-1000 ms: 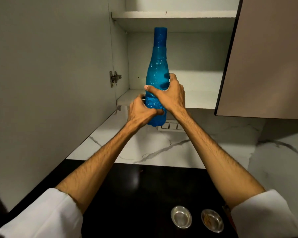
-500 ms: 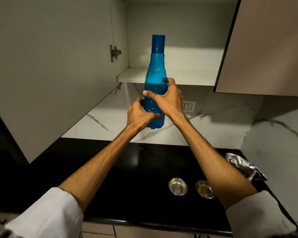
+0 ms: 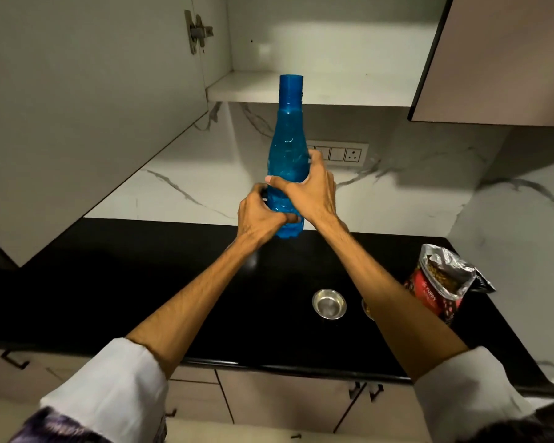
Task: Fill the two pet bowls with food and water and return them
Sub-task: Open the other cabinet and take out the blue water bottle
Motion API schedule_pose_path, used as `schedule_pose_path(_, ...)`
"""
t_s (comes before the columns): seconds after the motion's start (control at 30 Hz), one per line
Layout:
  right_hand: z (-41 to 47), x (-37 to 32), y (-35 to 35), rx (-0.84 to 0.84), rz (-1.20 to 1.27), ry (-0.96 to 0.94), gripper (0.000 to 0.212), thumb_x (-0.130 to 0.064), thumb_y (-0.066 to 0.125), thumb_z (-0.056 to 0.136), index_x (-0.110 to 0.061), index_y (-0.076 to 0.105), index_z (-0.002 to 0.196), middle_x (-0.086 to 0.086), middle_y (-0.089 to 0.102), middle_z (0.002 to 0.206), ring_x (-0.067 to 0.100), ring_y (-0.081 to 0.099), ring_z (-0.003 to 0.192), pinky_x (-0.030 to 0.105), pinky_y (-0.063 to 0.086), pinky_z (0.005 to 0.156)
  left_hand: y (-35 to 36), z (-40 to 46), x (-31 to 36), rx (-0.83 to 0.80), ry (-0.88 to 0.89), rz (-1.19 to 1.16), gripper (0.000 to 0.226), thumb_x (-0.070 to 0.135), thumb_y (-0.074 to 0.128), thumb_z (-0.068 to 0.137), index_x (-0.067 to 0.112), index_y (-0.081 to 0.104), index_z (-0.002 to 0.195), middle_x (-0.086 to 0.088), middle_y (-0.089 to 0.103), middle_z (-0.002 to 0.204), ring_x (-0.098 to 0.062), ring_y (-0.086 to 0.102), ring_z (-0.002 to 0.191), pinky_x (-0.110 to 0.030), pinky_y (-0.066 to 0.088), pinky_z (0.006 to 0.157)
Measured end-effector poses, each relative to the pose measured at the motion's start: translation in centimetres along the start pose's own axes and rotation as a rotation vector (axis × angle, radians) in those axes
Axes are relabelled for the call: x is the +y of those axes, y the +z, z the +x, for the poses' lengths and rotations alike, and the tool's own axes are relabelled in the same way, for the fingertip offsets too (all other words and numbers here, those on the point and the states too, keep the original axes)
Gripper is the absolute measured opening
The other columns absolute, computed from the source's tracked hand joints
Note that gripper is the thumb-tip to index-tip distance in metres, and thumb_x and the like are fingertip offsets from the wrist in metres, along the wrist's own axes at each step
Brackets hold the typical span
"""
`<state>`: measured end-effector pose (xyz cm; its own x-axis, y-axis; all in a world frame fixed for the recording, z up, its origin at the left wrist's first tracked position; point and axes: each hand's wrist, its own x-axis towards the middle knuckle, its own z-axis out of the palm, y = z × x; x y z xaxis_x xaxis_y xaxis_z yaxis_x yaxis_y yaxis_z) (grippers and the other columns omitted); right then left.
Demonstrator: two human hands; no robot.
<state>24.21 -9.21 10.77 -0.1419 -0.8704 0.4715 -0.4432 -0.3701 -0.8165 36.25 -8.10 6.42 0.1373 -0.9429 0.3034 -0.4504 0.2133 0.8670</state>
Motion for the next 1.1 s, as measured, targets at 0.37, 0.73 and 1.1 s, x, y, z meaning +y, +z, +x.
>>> schedule_pose_path(0.37, -2.4, 6.2, 2.4, -0.027, 0.001, 0.084, 0.087, -0.044, 0.094, 0.069, -0.019, 0.045, 0.137, 0.001, 0.070, 0.121, 0.018, 0.070, 0.104, 0.037, 0.062, 0.089, 3.3, -1.2, -5.5, -0.029, -0.101, 0.013, 0.087, 0.017, 0.097, 0.059, 0.009, 0.054, 0.134, -0.001, 0.068, 0.122, -0.015, 0.066, 0.106, -0.031, 0.058, 0.095)
schedule_pose_path(0.73, -4.7, 12.9, 5.2, -0.080, -0.021, 0.183, 0.090, -0.055, 0.091, 0.064, -0.031, 0.042, 0.136, -0.006, 0.071, 0.121, 0.012, 0.070, 0.105, 0.031, 0.062, 0.087, 6.4, -2.5, -11.5, -0.058, -0.244, 0.030, 0.079, 0.024, 0.090, 0.052, 0.018, 0.056, 0.123, 0.006, 0.068, 0.107, -0.013, 0.068, 0.098, -0.032, 0.060, 0.086)
schedule_pose_path(1.1, -6.7, 19.1, 7.8, -0.162, -0.014, 0.276, 0.091, -0.054, 0.091, 0.059, -0.039, 0.041, 0.133, -0.018, 0.069, 0.115, 0.006, 0.071, 0.100, 0.028, 0.063, 0.082, 9.2, -3.1, -16.9, -0.098, -0.398, 0.020, 0.065, 0.006, 0.084, 0.063, 0.018, 0.056, 0.120, -0.003, 0.071, 0.104, -0.018, 0.068, 0.085, -0.037, 0.060, 0.077)
